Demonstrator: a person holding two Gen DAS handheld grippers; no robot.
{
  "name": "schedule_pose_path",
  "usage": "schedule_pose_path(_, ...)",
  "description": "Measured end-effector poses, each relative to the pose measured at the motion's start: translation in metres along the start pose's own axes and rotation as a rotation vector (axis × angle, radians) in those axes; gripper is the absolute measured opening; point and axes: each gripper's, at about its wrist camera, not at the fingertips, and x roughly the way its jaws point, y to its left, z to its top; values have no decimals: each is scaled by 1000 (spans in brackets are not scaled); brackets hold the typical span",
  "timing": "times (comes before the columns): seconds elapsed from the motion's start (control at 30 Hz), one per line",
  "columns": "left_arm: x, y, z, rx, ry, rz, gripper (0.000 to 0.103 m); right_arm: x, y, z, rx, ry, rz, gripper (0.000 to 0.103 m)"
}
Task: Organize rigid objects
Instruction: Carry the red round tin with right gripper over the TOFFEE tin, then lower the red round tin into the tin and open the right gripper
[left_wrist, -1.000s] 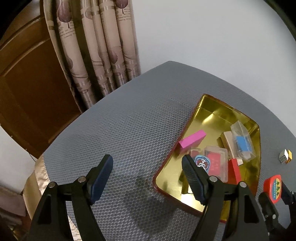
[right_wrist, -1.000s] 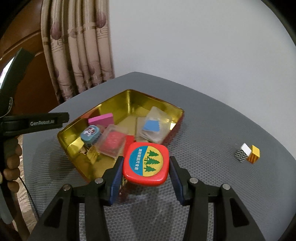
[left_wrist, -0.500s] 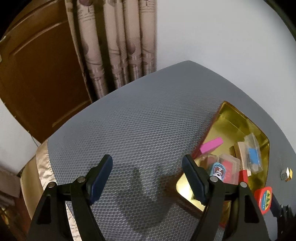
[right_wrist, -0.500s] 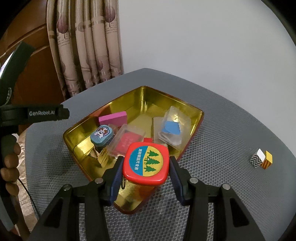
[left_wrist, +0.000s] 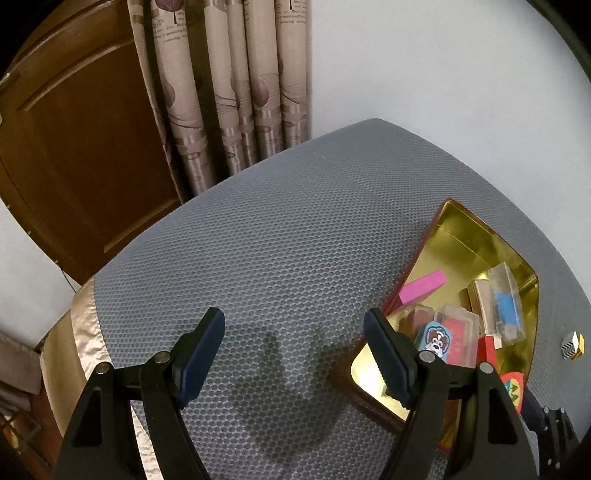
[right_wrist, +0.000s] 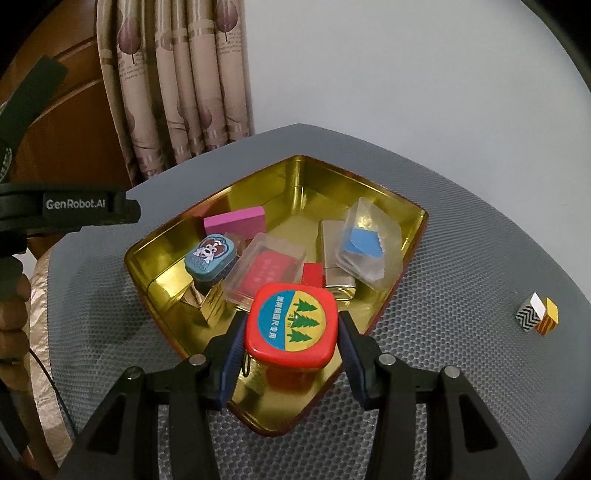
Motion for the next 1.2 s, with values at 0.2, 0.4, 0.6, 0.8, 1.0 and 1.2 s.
schedule_pose_path(0.2, 2, 0, 1, -1, 4, -1, 75, 5, 3, 1, -3, 14, 7, 49)
schedule_pose_path(0.4, 1, -1, 1, -3, 6, 1, 75, 8, 5, 1, -8, 21, 6, 49)
schedule_pose_path(0.6, 1, -3, 1, 2, 6, 1, 75, 10, 3, 3, 12, 26, 17, 50)
schedule_pose_path(0.8, 2, -4, 1, 13, 4, 1, 75, 3, -5, 4, 40, 8, 31, 51)
schedule_pose_path(1.0, 2, -7, 0, 18, 0, 8, 75, -13, -29, 4, 107, -30, 19, 51)
schedule_pose_path(1.2, 1, -10, -3, 26, -10, 15, 75, -32, -89, -4, 212, -63, -72, 51)
